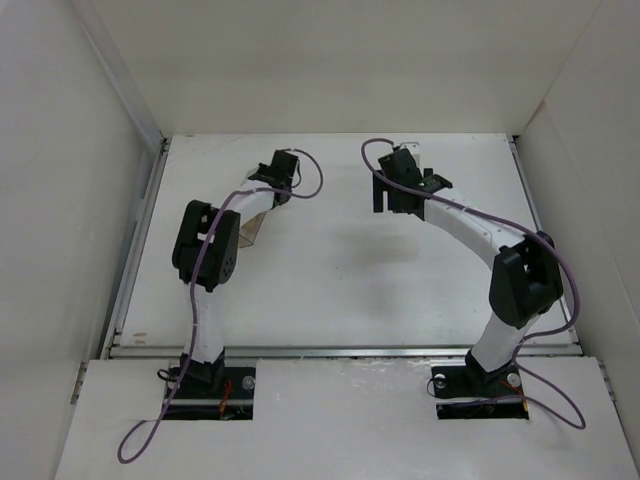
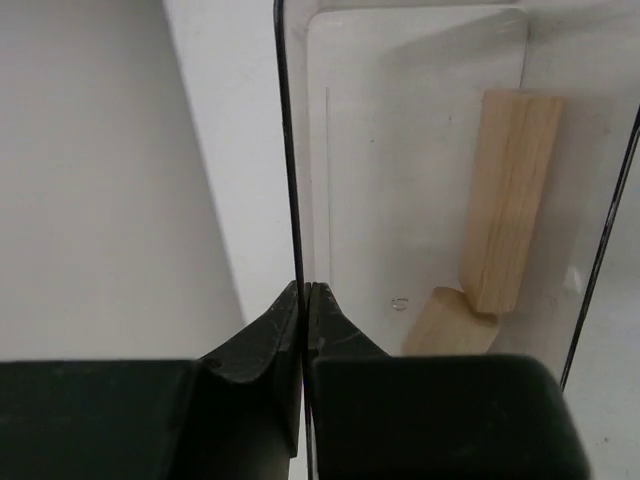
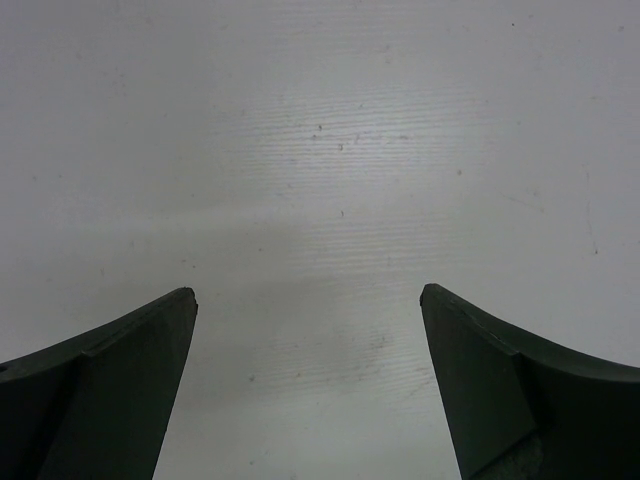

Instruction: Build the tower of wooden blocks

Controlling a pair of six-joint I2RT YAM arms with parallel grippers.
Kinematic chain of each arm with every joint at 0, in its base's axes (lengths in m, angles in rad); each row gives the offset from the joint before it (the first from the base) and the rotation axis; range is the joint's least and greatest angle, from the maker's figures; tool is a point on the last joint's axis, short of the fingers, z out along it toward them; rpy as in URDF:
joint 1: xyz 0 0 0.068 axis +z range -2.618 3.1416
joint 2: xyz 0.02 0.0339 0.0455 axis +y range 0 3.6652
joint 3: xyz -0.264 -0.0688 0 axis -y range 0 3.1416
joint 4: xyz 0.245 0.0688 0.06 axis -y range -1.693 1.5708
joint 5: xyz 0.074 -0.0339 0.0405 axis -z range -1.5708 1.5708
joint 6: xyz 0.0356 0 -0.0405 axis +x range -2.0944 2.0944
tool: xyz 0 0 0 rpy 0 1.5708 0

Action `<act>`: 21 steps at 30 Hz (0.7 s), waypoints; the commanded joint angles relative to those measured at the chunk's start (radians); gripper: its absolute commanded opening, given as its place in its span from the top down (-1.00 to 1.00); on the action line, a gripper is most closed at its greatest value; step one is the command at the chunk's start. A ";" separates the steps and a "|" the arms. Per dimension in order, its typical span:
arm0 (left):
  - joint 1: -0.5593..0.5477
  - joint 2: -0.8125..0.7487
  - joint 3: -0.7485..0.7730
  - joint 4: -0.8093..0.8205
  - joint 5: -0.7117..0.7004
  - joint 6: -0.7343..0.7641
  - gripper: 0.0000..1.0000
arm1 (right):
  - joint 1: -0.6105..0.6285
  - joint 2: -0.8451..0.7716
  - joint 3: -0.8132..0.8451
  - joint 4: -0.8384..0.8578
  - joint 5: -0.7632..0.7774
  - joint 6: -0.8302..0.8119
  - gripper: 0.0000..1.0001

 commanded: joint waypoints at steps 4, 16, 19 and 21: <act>-0.091 0.044 -0.040 0.134 -0.307 0.165 1.00 | 0.027 -0.085 -0.039 0.025 0.044 0.040 -0.99; -0.189 -0.004 0.000 -0.214 -0.046 -0.088 -0.35 | 0.036 -0.113 -0.091 0.025 0.062 0.060 -0.99; -0.189 -0.030 0.040 -0.265 0.035 -0.120 -0.76 | 0.036 -0.113 -0.091 0.025 0.062 0.060 -0.99; -0.189 -0.044 0.064 -0.279 0.065 -0.133 -1.00 | 0.045 -0.113 -0.091 0.025 0.062 0.060 -0.99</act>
